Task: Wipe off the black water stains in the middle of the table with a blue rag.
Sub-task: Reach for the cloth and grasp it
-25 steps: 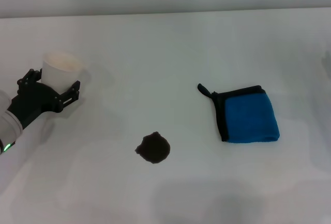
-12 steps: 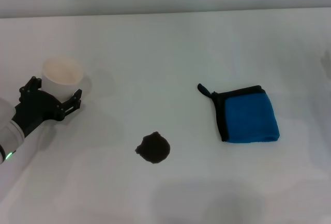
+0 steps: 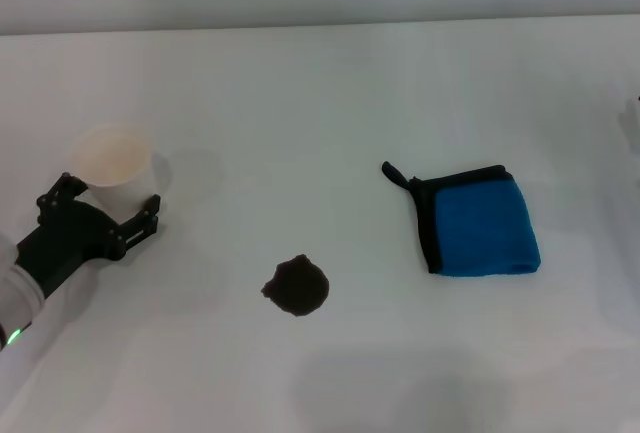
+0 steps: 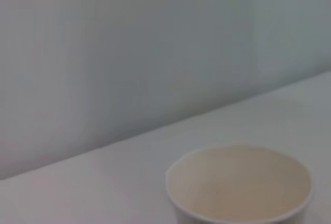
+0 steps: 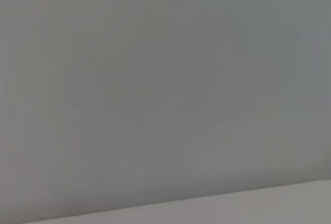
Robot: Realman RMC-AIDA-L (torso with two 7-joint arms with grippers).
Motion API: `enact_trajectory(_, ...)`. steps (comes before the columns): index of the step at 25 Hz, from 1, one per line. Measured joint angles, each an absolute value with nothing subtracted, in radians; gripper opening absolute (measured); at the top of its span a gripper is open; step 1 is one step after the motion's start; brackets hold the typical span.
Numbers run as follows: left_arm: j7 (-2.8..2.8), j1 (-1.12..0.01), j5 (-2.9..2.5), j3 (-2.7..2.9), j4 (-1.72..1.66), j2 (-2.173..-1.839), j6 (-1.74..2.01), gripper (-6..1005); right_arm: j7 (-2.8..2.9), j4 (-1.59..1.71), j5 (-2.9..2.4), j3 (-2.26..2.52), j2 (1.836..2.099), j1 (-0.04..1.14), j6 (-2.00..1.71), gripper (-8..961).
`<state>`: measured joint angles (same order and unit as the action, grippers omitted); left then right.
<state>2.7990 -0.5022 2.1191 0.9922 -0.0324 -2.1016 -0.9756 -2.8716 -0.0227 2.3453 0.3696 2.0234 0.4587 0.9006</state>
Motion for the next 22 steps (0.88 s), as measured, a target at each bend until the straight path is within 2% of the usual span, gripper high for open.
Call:
enact_trajectory(11, 2.799, -0.424, 2.122, 0.991, -0.028, -2.098, -1.028, 882, -2.871, -0.024, 2.344, 0.37, 2.025, 0.465, 0.901, 854)
enact_trajectory(22, 2.79, -0.31, 2.119, 0.989, 0.016, -2.094, -1.306, 876, -2.641, -0.016, 2.336, 0.394, 2.018, 0.487, 0.898, 854)
